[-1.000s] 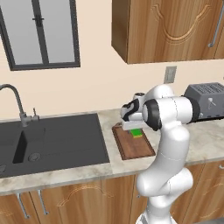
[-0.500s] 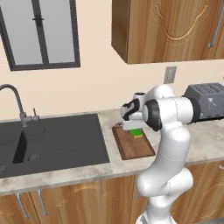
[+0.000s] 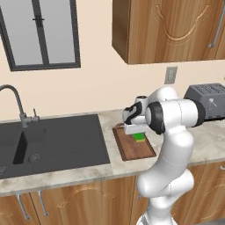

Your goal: Pick up the sponge from the counter and clean the cutting board by briefly scrubbing or pressing down on the cutting board. Once finished, release the sponge.

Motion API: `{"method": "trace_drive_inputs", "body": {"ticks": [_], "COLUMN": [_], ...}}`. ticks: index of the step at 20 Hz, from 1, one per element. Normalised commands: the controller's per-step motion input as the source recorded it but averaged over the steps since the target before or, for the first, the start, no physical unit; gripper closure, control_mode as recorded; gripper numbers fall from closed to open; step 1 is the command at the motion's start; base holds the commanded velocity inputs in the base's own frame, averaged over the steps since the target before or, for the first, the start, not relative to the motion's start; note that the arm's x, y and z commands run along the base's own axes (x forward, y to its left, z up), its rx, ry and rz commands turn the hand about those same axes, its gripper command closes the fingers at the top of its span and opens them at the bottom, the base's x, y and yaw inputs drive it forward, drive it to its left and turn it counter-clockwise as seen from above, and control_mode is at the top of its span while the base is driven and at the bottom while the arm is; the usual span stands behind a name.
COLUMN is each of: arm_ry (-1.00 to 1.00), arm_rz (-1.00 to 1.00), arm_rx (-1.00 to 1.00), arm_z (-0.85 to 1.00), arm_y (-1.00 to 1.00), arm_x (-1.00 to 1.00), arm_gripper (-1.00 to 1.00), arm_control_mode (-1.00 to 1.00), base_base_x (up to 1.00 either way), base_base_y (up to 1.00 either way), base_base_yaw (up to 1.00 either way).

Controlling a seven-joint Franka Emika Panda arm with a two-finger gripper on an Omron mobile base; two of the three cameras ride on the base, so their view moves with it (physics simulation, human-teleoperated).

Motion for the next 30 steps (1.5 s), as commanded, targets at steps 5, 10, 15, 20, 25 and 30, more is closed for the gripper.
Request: {"method": "trace_drive_inputs", "body": {"ticks": [5, 10, 15, 20, 25, 30], "arm_ry": [0.02, 0.02, 0.05, 0.05, 0.0, 0.1], "arm_rz": [0.0, 0.0, -0.01, -0.03, 0.0, 0.0], "arm_rx": [0.0, 0.0, 0.0, 0.0, 0.01, 0.01], "arm_z": [-0.8, -0.52, -0.71, -1.0, -0.37, -0.47], "arm_y": [0.0, -0.01, 0.0, 0.04, 0.0, 0.0], "arm_x": [-0.41, -0.97, -0.93, -0.68, -0.84, -0.99], "arm_gripper": [1.0, 1.0, 1.0, 1.0, 1.0, 1.0], "arm_control_mode": [-1.0, -1.0, -1.0, -1.0, -1.0, -1.0], "base_base_x": [0.0, 0.0, 0.0, 0.0, 0.0, 0.0], "base_base_y": [0.0, 0.0, 0.0, 0.0, 0.0, 0.0], "base_base_yaw": [0.0, 0.0, 0.0, 0.0, 0.0, 0.0]}}
